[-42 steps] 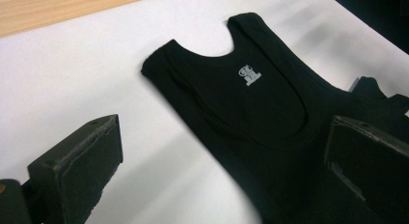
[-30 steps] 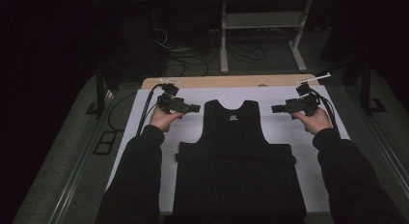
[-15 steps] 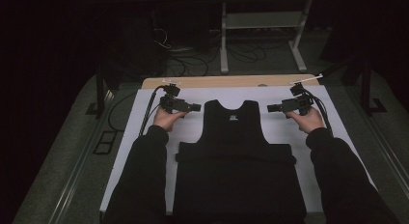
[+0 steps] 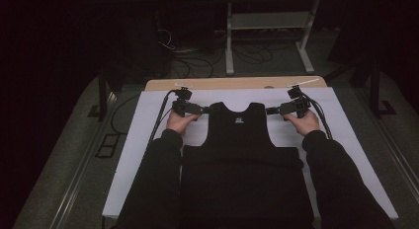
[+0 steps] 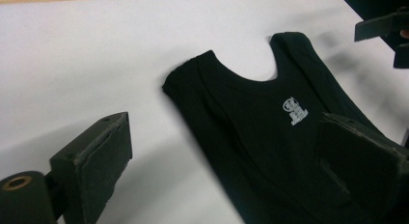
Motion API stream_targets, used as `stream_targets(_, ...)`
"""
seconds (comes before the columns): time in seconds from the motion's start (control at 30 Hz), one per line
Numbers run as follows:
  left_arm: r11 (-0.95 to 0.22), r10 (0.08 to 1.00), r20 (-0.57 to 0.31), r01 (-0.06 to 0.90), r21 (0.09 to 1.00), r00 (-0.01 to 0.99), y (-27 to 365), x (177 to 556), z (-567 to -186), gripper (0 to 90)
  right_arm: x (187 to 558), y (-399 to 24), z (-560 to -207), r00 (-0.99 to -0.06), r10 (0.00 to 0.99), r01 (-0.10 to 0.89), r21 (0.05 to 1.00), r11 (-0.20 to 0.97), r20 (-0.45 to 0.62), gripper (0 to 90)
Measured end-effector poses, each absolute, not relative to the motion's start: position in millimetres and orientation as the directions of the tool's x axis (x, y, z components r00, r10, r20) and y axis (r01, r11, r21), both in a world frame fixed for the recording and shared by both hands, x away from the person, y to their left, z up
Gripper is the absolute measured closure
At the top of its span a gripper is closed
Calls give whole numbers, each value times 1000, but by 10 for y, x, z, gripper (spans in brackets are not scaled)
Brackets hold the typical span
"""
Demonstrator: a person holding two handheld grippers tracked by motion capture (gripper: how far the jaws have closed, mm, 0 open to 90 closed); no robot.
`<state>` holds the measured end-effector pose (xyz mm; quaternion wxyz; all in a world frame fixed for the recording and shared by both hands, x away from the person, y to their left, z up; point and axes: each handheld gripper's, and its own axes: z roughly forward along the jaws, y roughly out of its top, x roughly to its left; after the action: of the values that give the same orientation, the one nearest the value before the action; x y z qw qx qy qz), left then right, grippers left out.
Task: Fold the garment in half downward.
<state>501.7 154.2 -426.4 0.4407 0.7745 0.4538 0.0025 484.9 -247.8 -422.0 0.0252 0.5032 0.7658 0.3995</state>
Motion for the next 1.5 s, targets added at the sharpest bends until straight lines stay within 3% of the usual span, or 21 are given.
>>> stream_targets(0.47, -230, 701, -391, 708, 668, 596, 1400, 5003, -4386, 102, 4893, -2278, -4432, -472, 785, 770, 620, 147, 401, 111)
stream_targets(0.7, -227, 702, -394, 711, 665, 593, 1337, 4995, -4422, 139, 4900, -2211, -4478, -451, 799, 772, 623, 125, 398, 221)
stream_targets(0.93, -225, 715, -387, 716, 661, 582, 1255, 4987, -4471, 277, 4893, -2162, -4506, -430, 821, 772, 624, 120, 374, 319)
stream_targets(1.1, -212, 716, -407, 732, 647, 567, 1254, 4994, -4498, 360, 4879, -2124, -4512, -431, 827, 767, 630, 125, 360, 467)
stream_targets(1.33, -214, 749, -368, 727, 653, 551, 1192, 4969, -4513, 608, 4858, -2051, -4526, -452, 811, 764, 630, 137, 371, 654)
stream_targets(1.5, -183, 777, -354, 725, 664, 520, 1161, 4937, -4540, 733, 4852, -2003, -4552, -462, 807, 757, 637, 144, 368, 795)
